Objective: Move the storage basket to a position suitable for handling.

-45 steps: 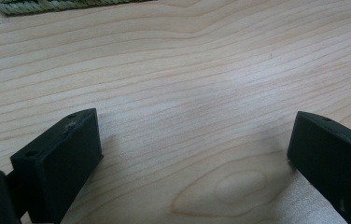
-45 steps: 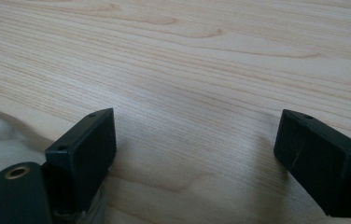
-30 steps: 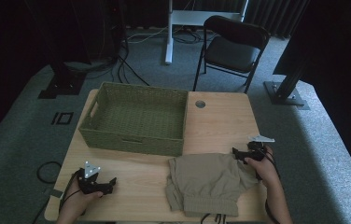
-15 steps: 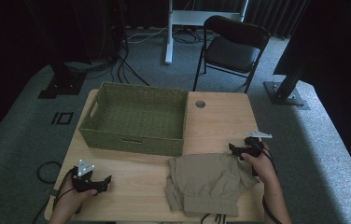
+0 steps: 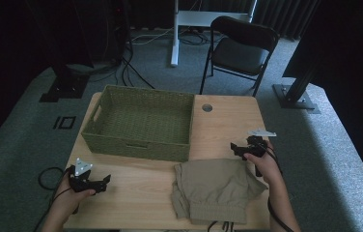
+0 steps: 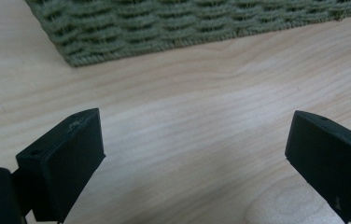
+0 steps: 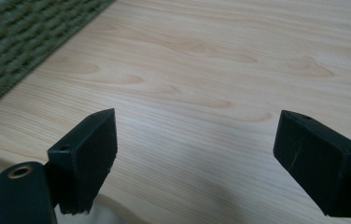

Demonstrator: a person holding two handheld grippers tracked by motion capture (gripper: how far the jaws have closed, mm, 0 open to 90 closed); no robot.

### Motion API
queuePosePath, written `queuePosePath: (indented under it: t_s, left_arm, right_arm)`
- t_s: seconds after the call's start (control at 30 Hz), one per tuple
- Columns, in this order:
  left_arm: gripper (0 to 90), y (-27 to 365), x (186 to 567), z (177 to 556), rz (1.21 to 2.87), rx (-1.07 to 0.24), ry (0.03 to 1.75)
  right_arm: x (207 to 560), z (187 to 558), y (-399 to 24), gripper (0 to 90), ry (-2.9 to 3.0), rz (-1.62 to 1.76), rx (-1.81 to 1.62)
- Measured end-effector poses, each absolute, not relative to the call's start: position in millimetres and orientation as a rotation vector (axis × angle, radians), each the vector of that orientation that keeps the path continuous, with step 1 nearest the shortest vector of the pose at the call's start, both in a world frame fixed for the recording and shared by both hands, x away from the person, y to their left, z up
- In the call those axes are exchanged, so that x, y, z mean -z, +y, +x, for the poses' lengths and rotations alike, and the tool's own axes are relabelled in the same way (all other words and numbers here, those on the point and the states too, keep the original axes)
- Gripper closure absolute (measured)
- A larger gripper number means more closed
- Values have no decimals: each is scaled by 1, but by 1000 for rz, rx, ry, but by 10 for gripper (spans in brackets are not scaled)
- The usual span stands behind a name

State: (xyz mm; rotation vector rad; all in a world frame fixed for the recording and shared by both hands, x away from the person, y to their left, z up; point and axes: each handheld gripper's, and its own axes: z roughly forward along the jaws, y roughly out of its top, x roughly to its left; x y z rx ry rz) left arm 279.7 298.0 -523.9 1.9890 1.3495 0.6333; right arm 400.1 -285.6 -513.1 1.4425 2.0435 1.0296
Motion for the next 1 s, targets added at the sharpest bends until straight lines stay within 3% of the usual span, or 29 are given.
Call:
queuePosePath:
  t_s: [1.0]
  left_arm:
    - [54, 316, 482, 306, 1918, -694, 1308]
  right_arm:
    - [469, 407, -219, 132, 2091, 1294, -1178]
